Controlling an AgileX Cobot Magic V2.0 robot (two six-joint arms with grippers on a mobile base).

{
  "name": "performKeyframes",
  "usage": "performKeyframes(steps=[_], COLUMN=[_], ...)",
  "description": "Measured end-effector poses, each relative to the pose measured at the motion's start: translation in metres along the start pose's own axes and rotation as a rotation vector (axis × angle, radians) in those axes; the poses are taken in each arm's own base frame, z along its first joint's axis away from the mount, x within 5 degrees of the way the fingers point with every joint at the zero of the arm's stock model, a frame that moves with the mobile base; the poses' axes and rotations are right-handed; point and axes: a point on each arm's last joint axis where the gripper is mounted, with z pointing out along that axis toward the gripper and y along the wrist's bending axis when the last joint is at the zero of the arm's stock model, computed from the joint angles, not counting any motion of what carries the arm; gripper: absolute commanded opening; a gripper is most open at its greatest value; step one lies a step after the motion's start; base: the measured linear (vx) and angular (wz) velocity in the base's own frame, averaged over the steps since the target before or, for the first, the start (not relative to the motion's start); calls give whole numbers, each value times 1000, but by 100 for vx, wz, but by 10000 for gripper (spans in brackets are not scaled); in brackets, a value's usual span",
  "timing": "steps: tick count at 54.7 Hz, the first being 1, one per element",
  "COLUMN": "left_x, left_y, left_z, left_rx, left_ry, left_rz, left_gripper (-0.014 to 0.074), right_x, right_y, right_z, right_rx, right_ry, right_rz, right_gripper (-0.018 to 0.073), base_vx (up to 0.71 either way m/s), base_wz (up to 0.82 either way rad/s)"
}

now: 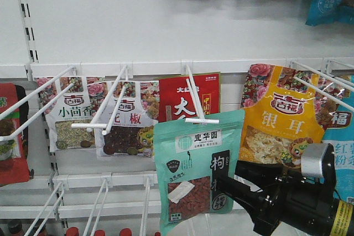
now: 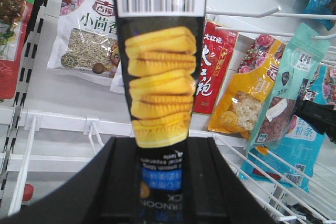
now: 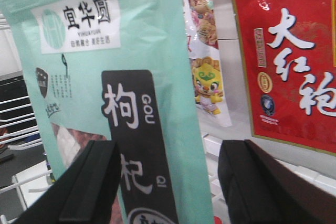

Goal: Pick snacks and fruit into basket
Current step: 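Lift the teal bag up off its wire hook with the right gripper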

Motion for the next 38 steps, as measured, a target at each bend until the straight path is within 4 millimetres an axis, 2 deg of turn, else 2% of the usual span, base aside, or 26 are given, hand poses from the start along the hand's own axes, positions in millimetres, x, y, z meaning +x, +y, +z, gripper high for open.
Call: performKeyframes(steps=[16, 26, 38], left_x=[0, 0, 0], left_y=[0, 0, 0], left_z=[0, 0, 0], left_rx=[0, 0, 0], left_ry=[0, 0, 0], left_rz=[0, 0, 0], left_gripper=[3, 3, 3], right_x=[-1, -4, 2], right_y=[-7, -6, -2], right_z=[9, 11, 11], right_rx=[-49, -82, -132], right_ry=[-1, 17, 90], right_rz=[3, -5, 28], right_gripper=[479, 479, 479], base_vx=[0, 0, 0], base_wz=[0, 0, 0])
